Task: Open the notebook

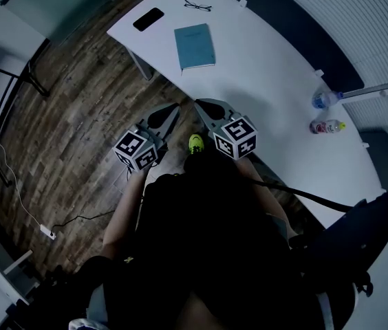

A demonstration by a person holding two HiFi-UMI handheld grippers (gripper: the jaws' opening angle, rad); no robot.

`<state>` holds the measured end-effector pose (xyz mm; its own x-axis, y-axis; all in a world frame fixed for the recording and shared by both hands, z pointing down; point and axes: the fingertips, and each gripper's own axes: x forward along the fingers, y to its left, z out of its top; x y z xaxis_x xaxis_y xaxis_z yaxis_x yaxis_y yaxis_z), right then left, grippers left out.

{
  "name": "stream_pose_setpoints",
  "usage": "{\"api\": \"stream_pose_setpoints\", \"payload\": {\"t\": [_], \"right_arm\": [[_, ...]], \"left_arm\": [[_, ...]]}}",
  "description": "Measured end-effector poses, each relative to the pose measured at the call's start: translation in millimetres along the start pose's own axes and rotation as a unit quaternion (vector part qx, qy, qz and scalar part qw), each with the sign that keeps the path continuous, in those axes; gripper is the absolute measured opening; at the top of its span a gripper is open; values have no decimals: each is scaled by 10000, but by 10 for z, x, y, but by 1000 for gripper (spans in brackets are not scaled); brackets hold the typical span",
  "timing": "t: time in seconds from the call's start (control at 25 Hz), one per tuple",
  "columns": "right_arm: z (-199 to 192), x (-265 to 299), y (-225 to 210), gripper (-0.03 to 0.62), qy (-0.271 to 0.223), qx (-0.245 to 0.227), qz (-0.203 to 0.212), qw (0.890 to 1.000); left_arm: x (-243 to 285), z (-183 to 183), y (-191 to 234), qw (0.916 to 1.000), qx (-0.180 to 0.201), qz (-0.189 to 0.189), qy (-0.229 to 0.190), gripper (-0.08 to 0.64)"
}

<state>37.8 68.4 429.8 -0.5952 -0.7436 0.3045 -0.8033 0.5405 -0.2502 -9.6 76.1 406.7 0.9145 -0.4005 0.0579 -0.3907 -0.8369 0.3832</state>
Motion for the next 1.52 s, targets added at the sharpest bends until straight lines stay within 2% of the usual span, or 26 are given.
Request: {"api": "stream_pose_setpoints", "payload": {"t": [0.64,0.96,1.2,1.52], "right_arm": [[139,342,-710,2,210,31,388,9990],[149,442,-954,2,251,170,269,9992],[153,631,-1071,2,313,246,189,9990],[243,805,-1257,2,277,237,-99,9993]], "left_arm": [[731,91,499,9993,-99,353,60,2],[917,10,630,9987,-175,454,152,2],[1032,19,798,9989,-195,352,233,2],[1156,133,996,9993,103,301,171,2]]}}
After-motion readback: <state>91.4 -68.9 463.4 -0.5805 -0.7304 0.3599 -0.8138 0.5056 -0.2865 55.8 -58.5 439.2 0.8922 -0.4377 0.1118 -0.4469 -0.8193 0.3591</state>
